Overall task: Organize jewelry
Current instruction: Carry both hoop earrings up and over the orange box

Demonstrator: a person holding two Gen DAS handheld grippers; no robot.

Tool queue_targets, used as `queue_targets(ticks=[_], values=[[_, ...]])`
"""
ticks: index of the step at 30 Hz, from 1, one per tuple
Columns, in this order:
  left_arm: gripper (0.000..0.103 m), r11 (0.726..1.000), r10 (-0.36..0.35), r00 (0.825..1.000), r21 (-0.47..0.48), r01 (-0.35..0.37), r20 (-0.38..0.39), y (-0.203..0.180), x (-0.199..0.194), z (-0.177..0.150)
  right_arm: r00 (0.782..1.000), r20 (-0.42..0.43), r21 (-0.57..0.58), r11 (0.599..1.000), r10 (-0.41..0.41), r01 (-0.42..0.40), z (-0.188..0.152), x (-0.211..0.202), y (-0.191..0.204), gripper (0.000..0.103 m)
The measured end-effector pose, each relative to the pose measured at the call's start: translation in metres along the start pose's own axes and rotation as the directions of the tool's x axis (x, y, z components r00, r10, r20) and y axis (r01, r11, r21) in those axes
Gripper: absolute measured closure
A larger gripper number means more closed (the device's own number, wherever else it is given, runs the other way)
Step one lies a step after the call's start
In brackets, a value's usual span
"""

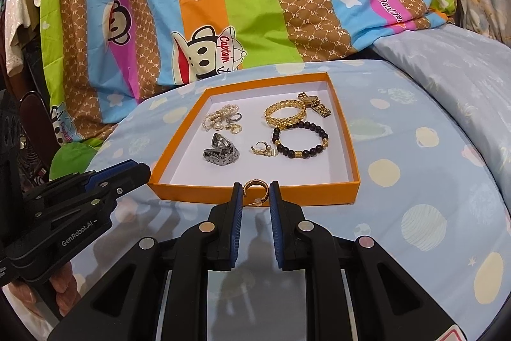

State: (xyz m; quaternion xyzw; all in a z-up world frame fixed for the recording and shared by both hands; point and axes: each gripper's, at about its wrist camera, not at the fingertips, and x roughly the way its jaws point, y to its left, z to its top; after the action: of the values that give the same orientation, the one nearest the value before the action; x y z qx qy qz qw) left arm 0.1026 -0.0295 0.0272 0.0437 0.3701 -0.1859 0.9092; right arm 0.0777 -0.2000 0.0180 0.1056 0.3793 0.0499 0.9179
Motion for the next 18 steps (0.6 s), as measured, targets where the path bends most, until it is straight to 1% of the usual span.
queue_targets(ticks=[4, 10, 14, 18], values=[[0.085, 1.000, 0.008, 1.000, -0.002, -0.008, 0.011, 0.004, 0.000, 0.008, 1.000, -0.005, -0.013, 1.000, 0.024, -0.024, 0.008, -0.002, 0.002, 0.088], [0.085, 0.999, 0.041, 0.995, -0.034, -0.037, 0.094, 0.014, 0.000, 0.052, 1.000, 0.023, -0.081, 0.997, 0.011, -0.009, 0.053, 0.006, 0.011, 0.088], [0.085, 0.997, 0.066, 0.991, -0.056, -0.060, 0.113, 0.018, 0.022, 0.079, 0.999, 0.020, -0.047, 0.998, 0.045, -0.044, 0.080, 0.028, 0.007, 0.087], [0.085, 0.994, 0.068, 0.994, -0.096, -0.060, 0.081, 0.025, 0.053, 0.092, 0.998, 0.004, -0.006, 0.998, 0.064, -0.064, 0.097, 0.057, 0.005, 0.087]])
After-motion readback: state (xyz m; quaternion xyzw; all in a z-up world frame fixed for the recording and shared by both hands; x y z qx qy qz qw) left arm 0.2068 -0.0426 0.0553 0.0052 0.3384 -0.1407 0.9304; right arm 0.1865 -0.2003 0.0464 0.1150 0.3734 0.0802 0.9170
